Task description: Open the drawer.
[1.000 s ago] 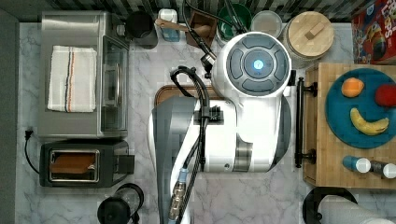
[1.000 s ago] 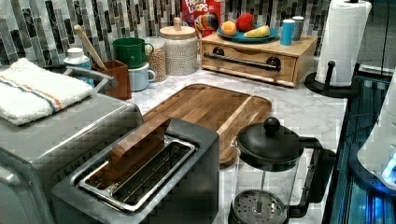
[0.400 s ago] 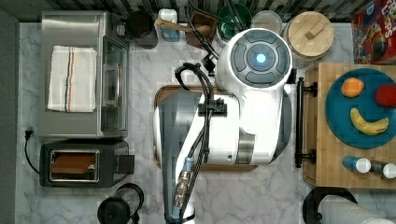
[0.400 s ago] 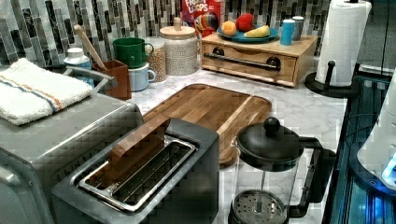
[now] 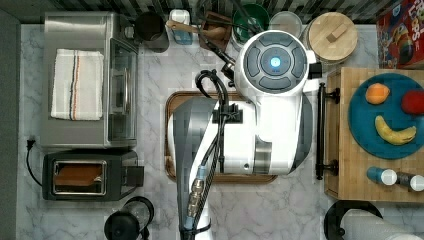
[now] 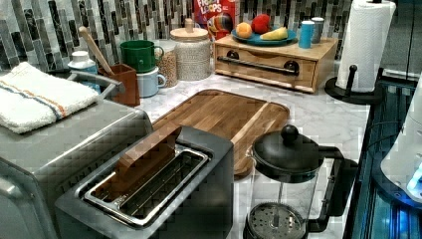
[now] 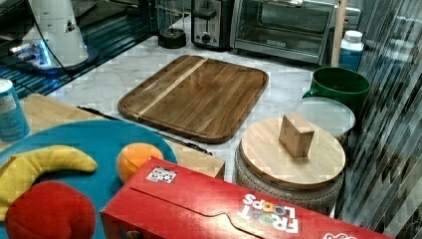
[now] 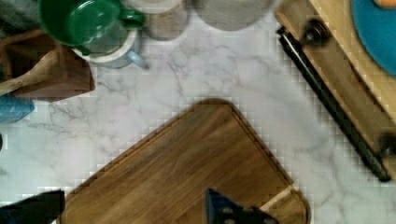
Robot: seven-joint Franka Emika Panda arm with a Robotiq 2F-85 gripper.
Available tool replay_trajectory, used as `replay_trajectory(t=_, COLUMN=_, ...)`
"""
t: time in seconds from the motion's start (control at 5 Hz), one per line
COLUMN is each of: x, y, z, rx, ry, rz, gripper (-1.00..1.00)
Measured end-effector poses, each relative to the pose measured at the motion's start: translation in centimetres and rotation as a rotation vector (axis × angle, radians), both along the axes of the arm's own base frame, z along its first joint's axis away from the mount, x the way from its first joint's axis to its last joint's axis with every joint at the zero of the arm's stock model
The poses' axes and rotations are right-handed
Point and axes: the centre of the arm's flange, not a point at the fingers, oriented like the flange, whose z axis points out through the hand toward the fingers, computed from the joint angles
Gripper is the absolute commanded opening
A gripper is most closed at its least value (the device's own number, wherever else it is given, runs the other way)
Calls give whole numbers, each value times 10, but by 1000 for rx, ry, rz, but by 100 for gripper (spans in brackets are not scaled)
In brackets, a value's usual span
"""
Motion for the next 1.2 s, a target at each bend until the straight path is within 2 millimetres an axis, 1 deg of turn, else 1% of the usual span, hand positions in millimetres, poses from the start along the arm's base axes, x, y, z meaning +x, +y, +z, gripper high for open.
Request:
replay_trajectory(t=0.2, x=6, y=-5, z=-3, rx=-32, ry=-44, rz=245, gripper=100)
replay_trajectory(t=0.4, x=7, y=-23, z=-11, rx=-65, ry=-71, rz=361, gripper=100)
replay_trajectory(t=0.6, x=4, y=-55, z=-25, rx=-72, ry=-19, rz=429, gripper=100)
replay_trajectory(t=0.8, x=4, y=-95, z=-45, rx=-77, ry=20, rz=446, gripper=100)
replay_trajectory(t=1.0, x=2, y=-129, z=-69, rx=-119, ry=89, rz=454, gripper=100)
replay_trajectory(t=1.2, x=6, y=-148, z=-91, rx=-129, ry=97, rz=459, gripper=100)
